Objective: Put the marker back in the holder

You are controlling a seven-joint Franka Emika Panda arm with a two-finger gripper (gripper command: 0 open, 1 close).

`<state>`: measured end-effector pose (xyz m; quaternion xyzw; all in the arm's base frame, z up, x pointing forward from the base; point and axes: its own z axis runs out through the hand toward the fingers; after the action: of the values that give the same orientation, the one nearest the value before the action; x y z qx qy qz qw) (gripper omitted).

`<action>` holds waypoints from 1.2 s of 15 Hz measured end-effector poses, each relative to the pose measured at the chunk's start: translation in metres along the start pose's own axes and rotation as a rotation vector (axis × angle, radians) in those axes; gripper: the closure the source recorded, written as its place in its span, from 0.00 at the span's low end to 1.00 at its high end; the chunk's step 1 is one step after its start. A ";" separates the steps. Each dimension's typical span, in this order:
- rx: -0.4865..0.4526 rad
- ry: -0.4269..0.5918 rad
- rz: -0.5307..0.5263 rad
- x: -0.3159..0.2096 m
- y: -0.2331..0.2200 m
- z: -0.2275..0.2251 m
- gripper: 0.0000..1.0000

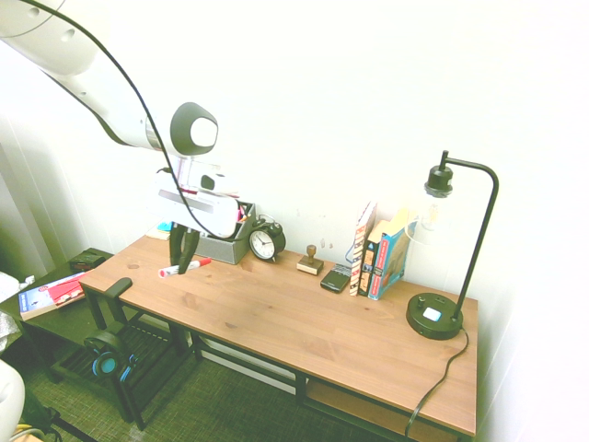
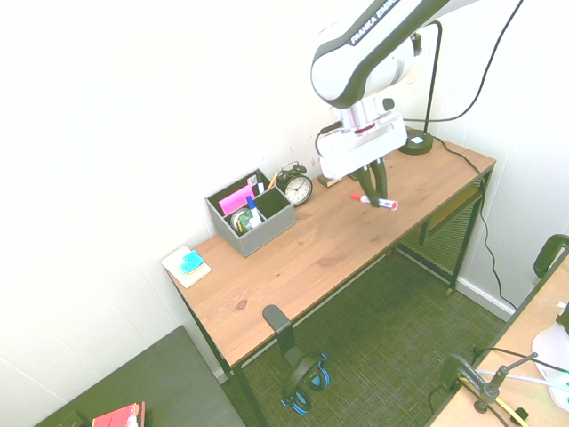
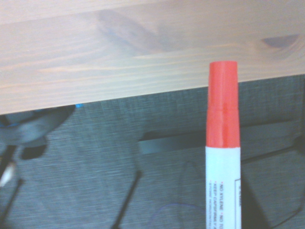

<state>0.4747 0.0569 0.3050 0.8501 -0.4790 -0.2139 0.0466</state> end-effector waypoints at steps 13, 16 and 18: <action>0.299 -0.372 0.243 0.065 -0.133 -0.037 1.00; 0.294 -0.385 0.286 0.085 -0.159 -0.036 1.00; 0.284 -0.388 0.331 0.101 -0.172 -0.034 0.00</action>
<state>0.6707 0.0606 0.2545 0.7016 -0.6362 -0.2928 -0.1313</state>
